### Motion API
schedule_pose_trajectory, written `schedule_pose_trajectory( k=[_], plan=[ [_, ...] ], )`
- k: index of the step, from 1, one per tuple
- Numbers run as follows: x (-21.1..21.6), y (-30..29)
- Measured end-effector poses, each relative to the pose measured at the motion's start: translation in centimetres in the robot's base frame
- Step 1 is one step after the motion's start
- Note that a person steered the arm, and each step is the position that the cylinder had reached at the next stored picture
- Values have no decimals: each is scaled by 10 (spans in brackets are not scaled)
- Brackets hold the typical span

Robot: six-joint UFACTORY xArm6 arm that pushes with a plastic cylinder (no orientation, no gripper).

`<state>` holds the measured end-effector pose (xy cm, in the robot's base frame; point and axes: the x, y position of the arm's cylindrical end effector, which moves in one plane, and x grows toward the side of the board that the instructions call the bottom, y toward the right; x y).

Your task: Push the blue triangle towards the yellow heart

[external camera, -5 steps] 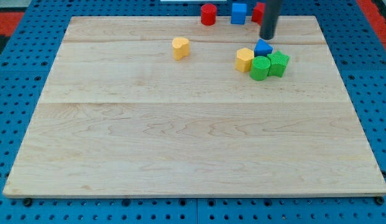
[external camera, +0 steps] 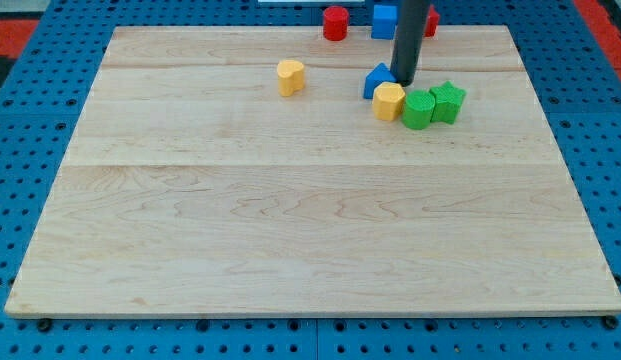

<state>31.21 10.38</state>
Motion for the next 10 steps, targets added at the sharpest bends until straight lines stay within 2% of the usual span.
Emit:
schedule_pose_trajectory(
  k=[3, 6, 7, 8, 10],
  plan=[
    [19, -92],
    [3, -114],
    [44, -115],
    [61, -123],
    [31, -151]
  ],
)
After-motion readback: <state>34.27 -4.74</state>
